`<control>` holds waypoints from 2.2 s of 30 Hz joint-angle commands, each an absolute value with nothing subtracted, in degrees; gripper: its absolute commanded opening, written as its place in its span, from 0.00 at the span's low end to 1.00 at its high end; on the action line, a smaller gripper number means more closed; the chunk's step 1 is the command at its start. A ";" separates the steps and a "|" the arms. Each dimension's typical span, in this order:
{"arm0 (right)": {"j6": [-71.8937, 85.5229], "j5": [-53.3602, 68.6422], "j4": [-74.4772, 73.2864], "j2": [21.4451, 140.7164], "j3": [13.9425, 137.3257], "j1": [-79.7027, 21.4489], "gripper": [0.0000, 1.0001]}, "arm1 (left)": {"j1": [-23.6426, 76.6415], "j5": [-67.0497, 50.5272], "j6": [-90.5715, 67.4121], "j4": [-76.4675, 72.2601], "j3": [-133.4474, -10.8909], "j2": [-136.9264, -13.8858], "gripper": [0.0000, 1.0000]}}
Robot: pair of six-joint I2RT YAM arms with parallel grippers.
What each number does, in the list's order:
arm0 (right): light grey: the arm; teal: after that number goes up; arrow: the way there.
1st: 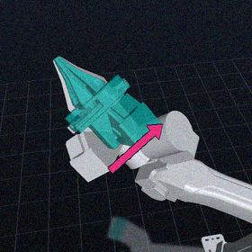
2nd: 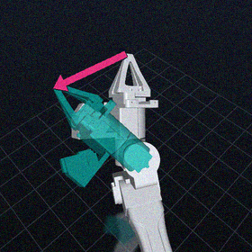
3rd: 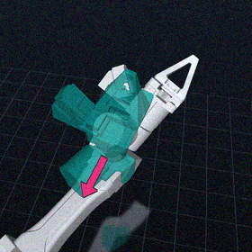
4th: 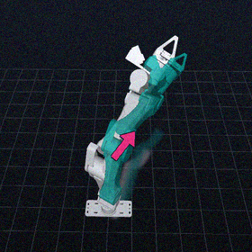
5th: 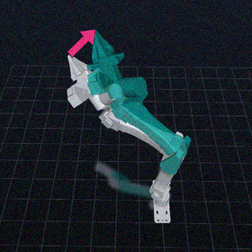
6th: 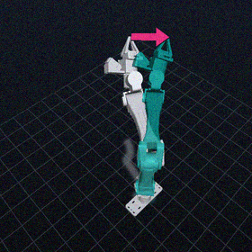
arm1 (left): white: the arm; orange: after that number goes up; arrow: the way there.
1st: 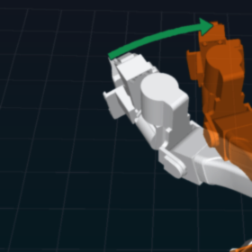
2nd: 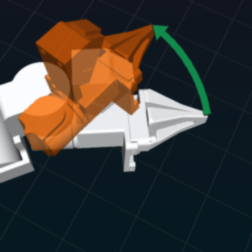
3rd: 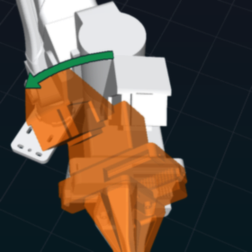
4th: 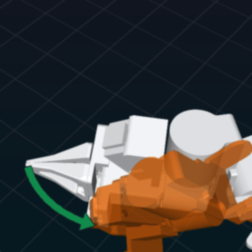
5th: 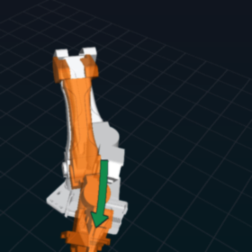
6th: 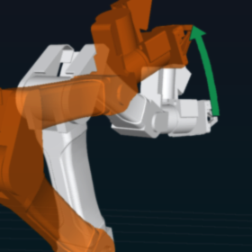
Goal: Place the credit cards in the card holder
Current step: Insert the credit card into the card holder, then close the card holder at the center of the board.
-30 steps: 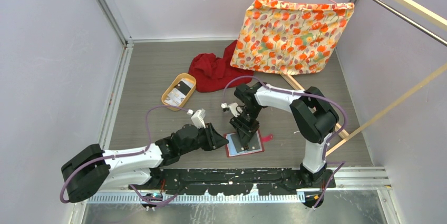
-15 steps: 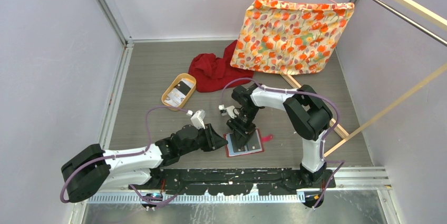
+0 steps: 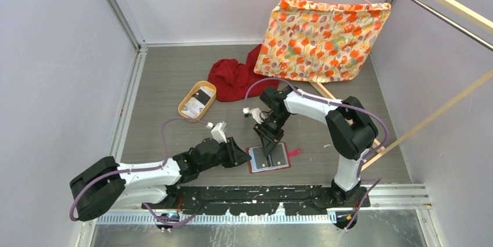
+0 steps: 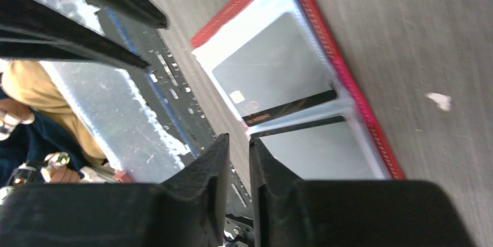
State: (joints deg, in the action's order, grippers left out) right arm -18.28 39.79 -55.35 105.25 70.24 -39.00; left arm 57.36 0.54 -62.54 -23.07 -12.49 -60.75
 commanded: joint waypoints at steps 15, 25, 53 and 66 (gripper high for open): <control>-11.63 26.79 -49.18 109.81 70.80 -41.01 0.06 | 57.22 1.41 -63.07 -28.89 -12.57 -66.43 0.30; -11.19 30.68 -49.74 111.21 72.18 -43.94 0.06 | 57.22 1.72 -63.03 -28.75 -12.39 -66.27 0.30; -32.55 32.32 -57.93 91.16 64.52 -28.28 0.36 | 57.21 -1.44 -74.31 -13.28 -11.07 -59.78 0.66; -27.91 26.96 -57.37 105.65 66.77 -32.95 0.29 | 58.48 -4.25 -78.33 -20.22 -13.58 -76.51 0.77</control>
